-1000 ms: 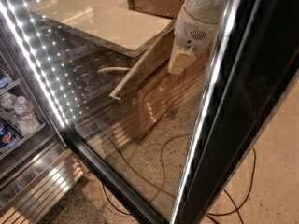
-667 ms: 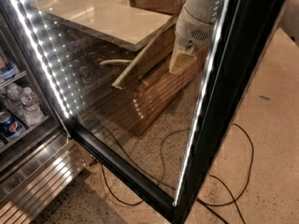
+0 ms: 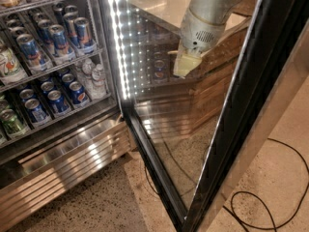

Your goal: Close right fridge door

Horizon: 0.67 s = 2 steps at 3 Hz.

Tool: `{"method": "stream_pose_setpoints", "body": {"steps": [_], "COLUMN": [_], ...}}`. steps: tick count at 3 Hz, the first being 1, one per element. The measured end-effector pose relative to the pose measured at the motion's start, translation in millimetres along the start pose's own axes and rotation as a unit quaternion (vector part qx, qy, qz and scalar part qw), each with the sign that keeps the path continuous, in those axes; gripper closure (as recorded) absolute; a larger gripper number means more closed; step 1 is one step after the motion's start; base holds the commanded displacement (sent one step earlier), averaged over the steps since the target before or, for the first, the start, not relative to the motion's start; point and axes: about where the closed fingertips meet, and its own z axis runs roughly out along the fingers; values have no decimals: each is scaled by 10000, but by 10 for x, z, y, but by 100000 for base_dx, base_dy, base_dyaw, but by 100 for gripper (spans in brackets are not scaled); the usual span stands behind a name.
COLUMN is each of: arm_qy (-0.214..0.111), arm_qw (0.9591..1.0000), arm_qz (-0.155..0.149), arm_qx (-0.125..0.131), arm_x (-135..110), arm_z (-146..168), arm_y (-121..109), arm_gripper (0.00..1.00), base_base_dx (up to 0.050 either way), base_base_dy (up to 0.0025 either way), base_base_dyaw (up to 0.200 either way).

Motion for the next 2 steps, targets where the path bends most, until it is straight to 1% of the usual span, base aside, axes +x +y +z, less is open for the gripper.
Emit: {"method": "stream_pose_setpoints", "body": {"steps": [2], "arm_qy": [0], "arm_qw": [10000], "arm_qz": [0], "arm_qx": [0], "arm_x": [0], "arm_z": [0], "arm_y": [0], "arm_gripper": [100], "base_base_dx": [-3745], "base_base_dy": [-236], "base_base_dyaw": [13112]}}
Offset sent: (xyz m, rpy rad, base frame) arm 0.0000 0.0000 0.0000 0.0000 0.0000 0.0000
